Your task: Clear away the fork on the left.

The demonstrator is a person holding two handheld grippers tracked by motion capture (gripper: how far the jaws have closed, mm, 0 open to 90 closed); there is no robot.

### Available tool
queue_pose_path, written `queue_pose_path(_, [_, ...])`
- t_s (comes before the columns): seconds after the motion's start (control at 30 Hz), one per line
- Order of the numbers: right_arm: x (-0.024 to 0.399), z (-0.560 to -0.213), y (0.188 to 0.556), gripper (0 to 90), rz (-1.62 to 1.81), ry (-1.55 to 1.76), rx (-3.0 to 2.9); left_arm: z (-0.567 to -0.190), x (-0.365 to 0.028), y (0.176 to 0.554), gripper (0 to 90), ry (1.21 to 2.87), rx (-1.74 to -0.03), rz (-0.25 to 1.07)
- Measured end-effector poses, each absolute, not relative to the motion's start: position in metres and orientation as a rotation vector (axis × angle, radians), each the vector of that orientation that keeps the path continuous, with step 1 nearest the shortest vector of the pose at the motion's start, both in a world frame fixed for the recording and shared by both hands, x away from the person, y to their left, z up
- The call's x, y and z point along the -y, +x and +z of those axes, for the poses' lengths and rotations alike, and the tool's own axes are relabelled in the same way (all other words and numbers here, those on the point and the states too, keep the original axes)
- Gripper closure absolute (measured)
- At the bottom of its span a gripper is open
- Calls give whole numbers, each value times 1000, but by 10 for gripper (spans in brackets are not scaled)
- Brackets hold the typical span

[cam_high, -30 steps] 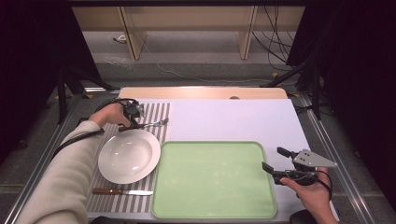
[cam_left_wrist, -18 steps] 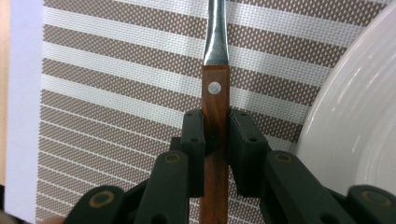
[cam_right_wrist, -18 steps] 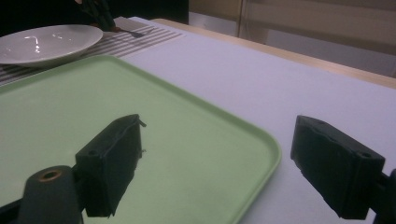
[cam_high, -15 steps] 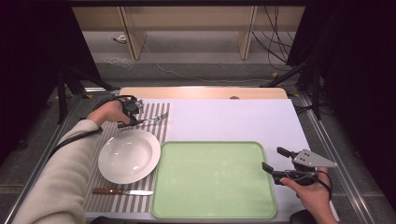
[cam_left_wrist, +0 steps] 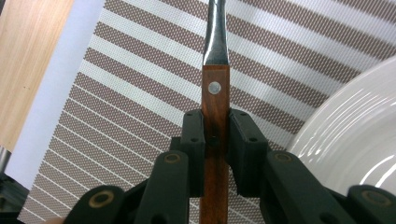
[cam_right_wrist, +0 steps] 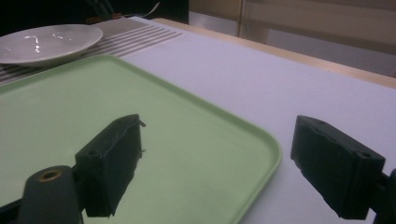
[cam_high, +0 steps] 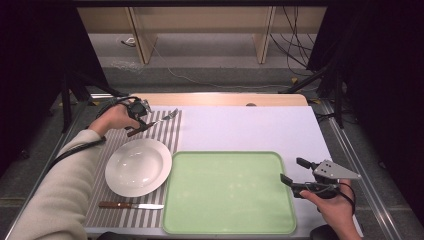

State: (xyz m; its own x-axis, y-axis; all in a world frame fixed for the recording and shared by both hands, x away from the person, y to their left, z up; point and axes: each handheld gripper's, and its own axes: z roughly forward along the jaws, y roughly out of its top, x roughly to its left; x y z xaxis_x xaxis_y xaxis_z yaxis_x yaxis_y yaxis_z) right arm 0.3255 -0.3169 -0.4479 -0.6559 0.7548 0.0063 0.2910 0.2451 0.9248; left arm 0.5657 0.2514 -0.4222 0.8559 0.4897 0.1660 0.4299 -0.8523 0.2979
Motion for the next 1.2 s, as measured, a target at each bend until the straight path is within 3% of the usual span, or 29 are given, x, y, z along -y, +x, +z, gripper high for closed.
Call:
queue_pose_path(0.8, [317,-448,326,175,1391,955,-2078,-401,-237,536,765,2651,-978,326])
queue_pose_path(1.2, [317,-448,325,175,1392,953,-2079,-389,-225,515,765,2497,-1190,357])
